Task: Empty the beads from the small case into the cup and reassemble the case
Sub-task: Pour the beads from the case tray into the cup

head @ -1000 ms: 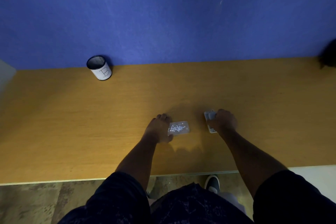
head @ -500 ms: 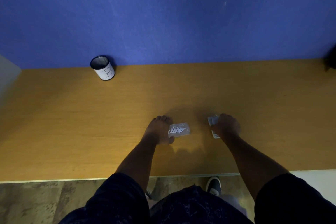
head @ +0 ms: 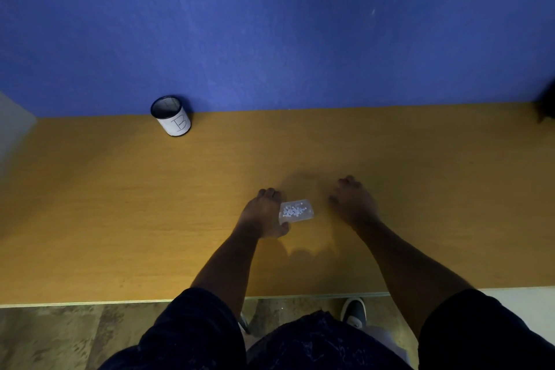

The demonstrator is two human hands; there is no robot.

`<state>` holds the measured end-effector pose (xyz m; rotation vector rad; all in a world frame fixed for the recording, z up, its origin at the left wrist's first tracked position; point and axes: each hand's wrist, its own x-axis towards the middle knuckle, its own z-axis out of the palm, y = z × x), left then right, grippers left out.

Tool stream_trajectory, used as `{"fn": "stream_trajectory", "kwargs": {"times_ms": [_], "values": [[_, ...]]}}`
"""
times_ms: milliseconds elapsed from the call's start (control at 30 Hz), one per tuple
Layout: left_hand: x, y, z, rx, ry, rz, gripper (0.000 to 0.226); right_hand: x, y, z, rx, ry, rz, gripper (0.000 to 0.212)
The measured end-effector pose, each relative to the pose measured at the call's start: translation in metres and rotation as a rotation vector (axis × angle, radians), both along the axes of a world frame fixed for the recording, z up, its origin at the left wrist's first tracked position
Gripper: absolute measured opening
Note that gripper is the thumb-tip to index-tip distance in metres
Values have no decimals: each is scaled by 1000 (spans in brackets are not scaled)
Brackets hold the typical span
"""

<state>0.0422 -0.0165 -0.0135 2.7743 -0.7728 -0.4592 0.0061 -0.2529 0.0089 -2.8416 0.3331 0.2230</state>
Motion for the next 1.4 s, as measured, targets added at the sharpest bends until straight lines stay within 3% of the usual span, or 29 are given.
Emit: {"fn": "stream_trajectory", "kwargs": {"times_ms": [100,200,433,667,800,967,1133,1400], "values": [[2,1,0,-8,10,1,74,5,20,-10,138,81,24,28],[1,3,-2,10,18,-5,72,5,32,-18,134,180,8,27],[-2,5,-6,40,26,-37,73,15,44,-24,250,191,-86,24],[8,19,1,64,-15,-54,70,30,40,-28,659,345,-301,19],[23,33,10,61,-99,-46,63,44,55,-11,869,285,-340,9],[52,61,22,-17,-209,16,63,76,79,4,1098,224,-391,12],[89,99,34,-84,-285,146,71,122,118,14,1171,161,-401,21],[138,163,41,-260,-381,502,71,185,182,29,1286,51,-417,12]]}}
